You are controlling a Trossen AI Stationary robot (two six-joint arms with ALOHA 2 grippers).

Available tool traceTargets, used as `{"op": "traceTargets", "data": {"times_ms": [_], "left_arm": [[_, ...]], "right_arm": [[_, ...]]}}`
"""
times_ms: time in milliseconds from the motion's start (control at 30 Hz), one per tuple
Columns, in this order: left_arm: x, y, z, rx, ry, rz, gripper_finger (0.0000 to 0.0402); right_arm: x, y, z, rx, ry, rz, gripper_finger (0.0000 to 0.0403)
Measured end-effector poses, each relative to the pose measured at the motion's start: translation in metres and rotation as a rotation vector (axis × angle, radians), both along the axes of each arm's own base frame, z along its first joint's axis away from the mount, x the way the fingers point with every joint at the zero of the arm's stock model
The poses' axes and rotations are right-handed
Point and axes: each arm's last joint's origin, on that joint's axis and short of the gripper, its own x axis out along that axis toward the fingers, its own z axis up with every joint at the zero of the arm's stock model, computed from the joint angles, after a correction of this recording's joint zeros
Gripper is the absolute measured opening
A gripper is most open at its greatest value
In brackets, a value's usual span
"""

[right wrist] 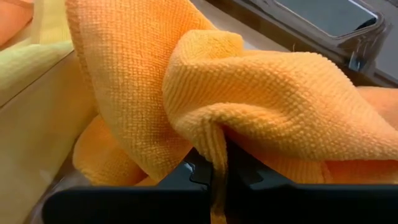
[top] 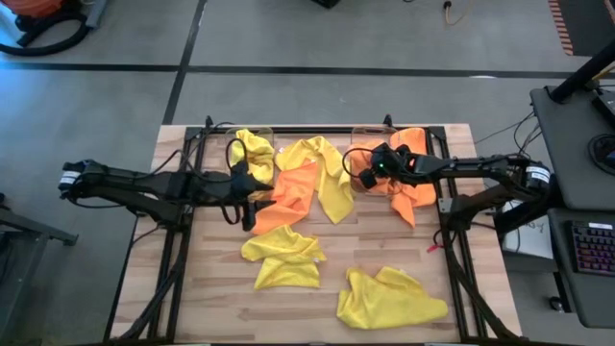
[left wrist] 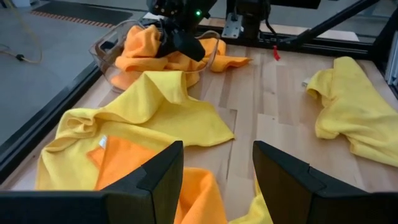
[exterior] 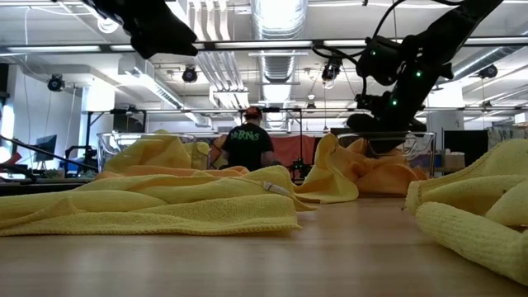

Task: Sort microfiber towel by color & place in baskets
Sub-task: Put the orange microfiber cloth into the right transparent bin

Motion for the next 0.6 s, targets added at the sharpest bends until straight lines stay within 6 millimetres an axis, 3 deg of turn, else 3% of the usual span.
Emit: {"op": "traceTargets", "data": {"times_ms": [233,600], "left_arm": [[0.000,0.000,0.001,0.008,-0.004,-0.002,0.0177],[0.000,0.000,0.001,0.009,-0.003,-0.002,0.0177]], "right_arm": [[0.005,-0.002,0.010,0.017,-0.032,0.009,0.0033],[0.011,-0.004,0.040,0.063,0.033,-0.013,0.0169]]}}
